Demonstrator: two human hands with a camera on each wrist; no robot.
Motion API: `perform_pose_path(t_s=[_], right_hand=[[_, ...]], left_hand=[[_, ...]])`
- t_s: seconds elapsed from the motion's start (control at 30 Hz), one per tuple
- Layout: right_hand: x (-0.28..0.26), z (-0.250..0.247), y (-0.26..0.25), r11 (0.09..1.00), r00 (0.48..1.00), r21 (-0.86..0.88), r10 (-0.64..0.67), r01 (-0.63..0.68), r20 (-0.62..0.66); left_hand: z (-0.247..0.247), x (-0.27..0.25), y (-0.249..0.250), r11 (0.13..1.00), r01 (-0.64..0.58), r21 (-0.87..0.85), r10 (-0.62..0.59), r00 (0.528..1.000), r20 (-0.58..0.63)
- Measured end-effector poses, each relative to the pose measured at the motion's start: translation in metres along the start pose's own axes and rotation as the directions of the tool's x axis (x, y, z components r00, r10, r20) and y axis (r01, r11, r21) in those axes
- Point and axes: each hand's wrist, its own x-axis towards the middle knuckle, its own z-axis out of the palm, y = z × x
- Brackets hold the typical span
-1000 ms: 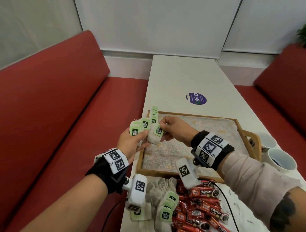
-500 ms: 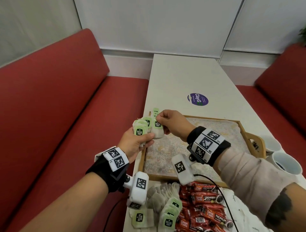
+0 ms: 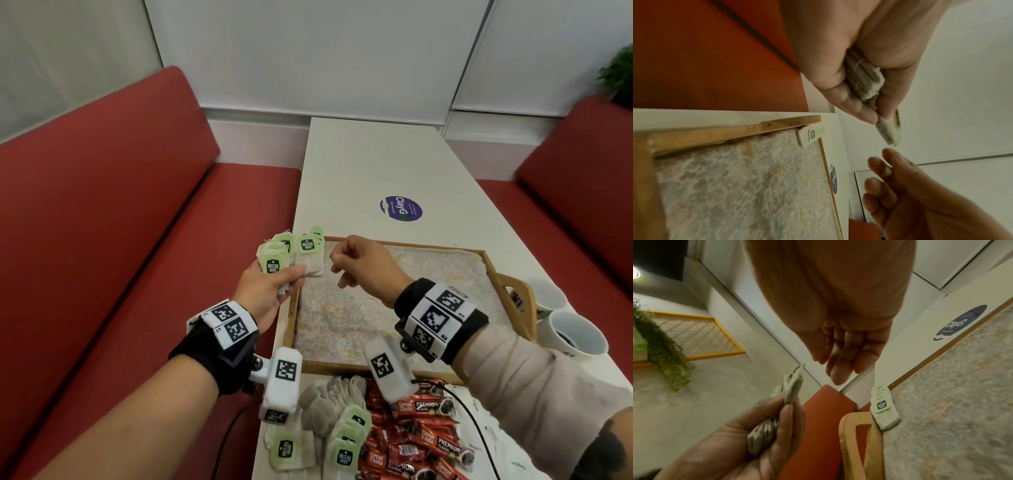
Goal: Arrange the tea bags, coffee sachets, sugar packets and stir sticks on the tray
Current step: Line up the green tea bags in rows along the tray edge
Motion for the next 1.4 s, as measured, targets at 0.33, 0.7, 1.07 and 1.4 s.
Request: perform_pose_path(t_s=[0.33, 0.7, 1.07, 1.4], right_hand=[[-0.017, 0.014, -0.003, 0.975, 0.987, -0.164, -0.157, 0.149, -0.033], [-0.029, 0.019, -0.005, 0.956, 0.974, -0.247, -0.194, 0.16, -0.12], [-0.043, 0.024, -0.006, 0.946, 0.972, -0.263, -0.219, 0.19, -0.088], [-0.031, -0.001, -0.006, 0.964, 0.986, -0.252, -0.115, 0.083, -0.117]], left_hand=[[0.001, -0.012, -0.002, 1.0, -0.022, -0.021, 0.022, 1.0, -0.015], [0.009, -0.025, -0.004, 0.996, -0.092, -0.018, 0.091, 0.994, -0.056], [0.016, -0.03, -0.008, 0.99, -0.139, 0.009, 0.139, 0.99, -0.038], [0.013, -0.029, -0.006, 0.997, -0.059, 0.047, 0.058, 0.998, 0.03]])
